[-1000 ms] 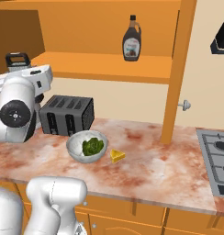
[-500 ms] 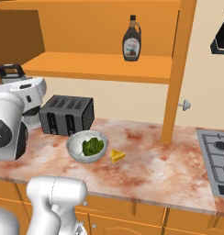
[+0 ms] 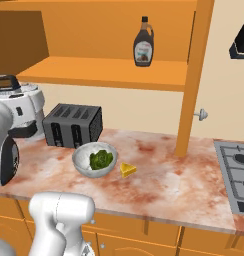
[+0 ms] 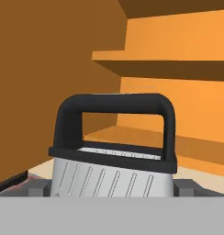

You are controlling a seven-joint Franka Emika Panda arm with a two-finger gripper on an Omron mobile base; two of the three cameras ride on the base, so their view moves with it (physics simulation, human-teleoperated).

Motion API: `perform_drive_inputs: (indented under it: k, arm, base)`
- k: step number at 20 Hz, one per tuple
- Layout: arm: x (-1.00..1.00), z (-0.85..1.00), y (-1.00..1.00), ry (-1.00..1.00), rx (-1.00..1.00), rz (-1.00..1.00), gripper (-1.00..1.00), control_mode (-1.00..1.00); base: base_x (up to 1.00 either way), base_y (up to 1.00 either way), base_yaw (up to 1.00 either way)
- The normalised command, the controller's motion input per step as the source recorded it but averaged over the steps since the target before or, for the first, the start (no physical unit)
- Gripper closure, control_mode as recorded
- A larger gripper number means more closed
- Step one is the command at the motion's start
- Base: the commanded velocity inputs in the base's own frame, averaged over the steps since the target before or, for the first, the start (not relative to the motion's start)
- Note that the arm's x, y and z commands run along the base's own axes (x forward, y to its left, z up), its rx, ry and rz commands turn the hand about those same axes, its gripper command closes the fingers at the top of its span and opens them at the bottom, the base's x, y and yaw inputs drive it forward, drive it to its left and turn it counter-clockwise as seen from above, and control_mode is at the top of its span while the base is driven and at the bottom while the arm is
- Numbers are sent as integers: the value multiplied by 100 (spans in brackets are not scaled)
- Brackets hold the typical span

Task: Pick the cheese from the fridge and the cheese grater from the cabinet and place them next to the salad bowl.

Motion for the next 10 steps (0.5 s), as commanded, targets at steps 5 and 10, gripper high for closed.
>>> perform_drive_inputs:
  k: [5, 10]
  arm:
    - [-38, -51, 0, 0, 1, -5, 100, -100]
    - [-35, -81, 0, -3, 7, -5, 100, -100]
  base:
    - [0, 0, 0]
    - [0, 0, 0]
